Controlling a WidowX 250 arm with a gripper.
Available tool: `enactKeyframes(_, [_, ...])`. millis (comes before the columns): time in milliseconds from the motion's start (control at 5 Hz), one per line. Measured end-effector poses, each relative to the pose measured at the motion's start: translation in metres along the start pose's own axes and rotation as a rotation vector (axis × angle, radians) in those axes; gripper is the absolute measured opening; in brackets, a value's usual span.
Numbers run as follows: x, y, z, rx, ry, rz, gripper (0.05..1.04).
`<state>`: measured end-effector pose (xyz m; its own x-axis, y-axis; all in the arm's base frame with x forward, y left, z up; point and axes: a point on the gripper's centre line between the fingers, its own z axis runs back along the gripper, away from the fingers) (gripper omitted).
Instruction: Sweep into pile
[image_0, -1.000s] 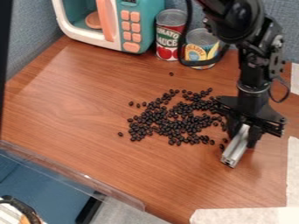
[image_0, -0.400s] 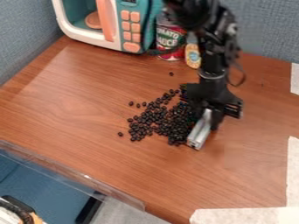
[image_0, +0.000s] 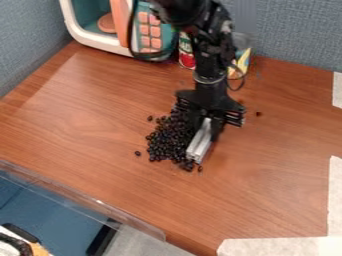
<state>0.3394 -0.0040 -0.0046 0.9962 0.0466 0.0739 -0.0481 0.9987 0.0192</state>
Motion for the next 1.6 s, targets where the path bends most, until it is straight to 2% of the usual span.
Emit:
enactKeyframes(200, [-0.003, 0.011, 0.001, 0.004, 0.002, 0.007, 0.38])
enactKeyframes(600, [-0.005, 0.004, 0.006, -0.042, 0.005, -0.018, 0.38])
enactKeyframes(1000, [0.004, -0.032, 0.054, -0.083, -0.116, -0.071, 0.38])
enactKeyframes(1200, [-0.007, -0.056, 0.064, -0.089, -0.14, -0.135, 0.38])
enactKeyframes(1600, [-0.044, -0.087, 0.055, -0.089, -0.105, -0.249, 0.38])
